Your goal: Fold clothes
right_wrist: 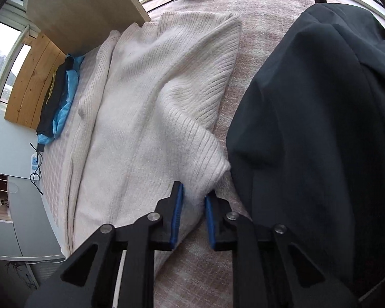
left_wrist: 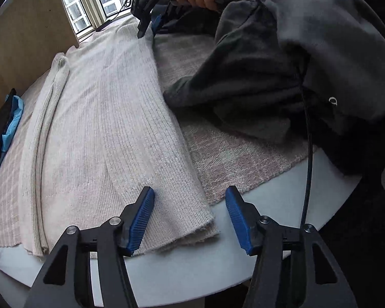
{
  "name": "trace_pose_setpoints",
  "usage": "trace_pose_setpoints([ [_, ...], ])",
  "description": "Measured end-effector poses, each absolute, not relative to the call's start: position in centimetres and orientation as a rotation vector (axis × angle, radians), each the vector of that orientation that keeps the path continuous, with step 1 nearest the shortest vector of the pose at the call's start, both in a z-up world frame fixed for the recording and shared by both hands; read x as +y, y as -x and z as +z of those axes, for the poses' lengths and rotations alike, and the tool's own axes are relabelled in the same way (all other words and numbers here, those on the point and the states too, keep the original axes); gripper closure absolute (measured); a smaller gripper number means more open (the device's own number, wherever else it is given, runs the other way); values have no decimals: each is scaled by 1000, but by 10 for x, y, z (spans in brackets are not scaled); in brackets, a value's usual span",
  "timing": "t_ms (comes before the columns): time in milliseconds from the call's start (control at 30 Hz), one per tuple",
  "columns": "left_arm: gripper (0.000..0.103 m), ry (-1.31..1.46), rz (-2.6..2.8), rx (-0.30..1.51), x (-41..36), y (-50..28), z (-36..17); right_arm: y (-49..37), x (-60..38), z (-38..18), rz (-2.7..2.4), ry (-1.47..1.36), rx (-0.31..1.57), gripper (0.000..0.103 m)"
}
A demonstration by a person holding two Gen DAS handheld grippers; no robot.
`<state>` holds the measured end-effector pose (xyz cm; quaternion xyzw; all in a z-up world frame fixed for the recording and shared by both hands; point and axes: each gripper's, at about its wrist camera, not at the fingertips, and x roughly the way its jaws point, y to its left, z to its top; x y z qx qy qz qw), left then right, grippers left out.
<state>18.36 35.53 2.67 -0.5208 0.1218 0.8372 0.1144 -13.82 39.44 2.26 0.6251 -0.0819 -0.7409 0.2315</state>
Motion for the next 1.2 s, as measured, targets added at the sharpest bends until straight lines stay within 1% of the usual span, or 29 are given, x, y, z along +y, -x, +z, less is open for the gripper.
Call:
trace_pose_setpoints([
  [33, 78, 1522, 2466, 344, 352, -183, 28, 138, 392, 24, -2041, -1721, -214, 91],
  [67, 93, 1527, 2464, 291, 346, -181, 30, 138, 390, 25, -2047, -1724, -210, 91],
  [267, 93, 1544, 2451, -229, 278, -179, 50, 139, 378, 54, -2080, -1724, -266, 93],
  [367, 93, 1516, 2506, -374, 244, -186, 65, 138, 355, 80, -2098, -1674, -234, 93],
  [467, 93, 1493, 2527, -518, 213, -194, 70, 144, 312, 98, -2092, -1631, -155, 93],
  [600, 94, 1538, 2570, -583, 188, -203, 58, 142, 263, 99, -2073, -1631, -3, 93],
  [700, 94, 1590, 2569, -639, 173, -201, 40, 147, 223, 79, -2049, -1663, 141, 93],
  [800, 93, 1613, 2562, -633, 165, -193, 26, 148, 195, 53, -2055, -1708, 236, 92],
  [833, 93, 1609, 2561, -625, 165, -192, 25, 148, 189, 47, -2040, -1716, 257, 91],
  [867, 93, 1609, 2559, -609, 165, -192, 25, 147, 184, 44, -2018, -1716, 286, 85],
  [900, 93, 1618, 2557, -589, 166, -191, 25, 145, 181, 43, -1996, -1709, 313, 81],
  [933, 91, 1631, 2553, -579, 165, -191, 27, 144, 185, 49, -1970, -1688, 299, 80],
  [1000, 89, 1630, 2540, -597, 160, -195, 36, 145, 212, 70, -1936, -1625, 148, 80],
  [1100, 90, 1566, 2563, -631, 146, -207, 60, 157, 282, 107, -2062, -1486, -110, 80],
  [1133, 90, 1557, 2573, -632, 141, -209, 68, 162, 299, 114, -2093, -1458, -169, 80],
  [1200, 90, 1547, 2586, -627, 134, -212, 81, 181, 310, 108, -2136, -1480, -188, 80],
])
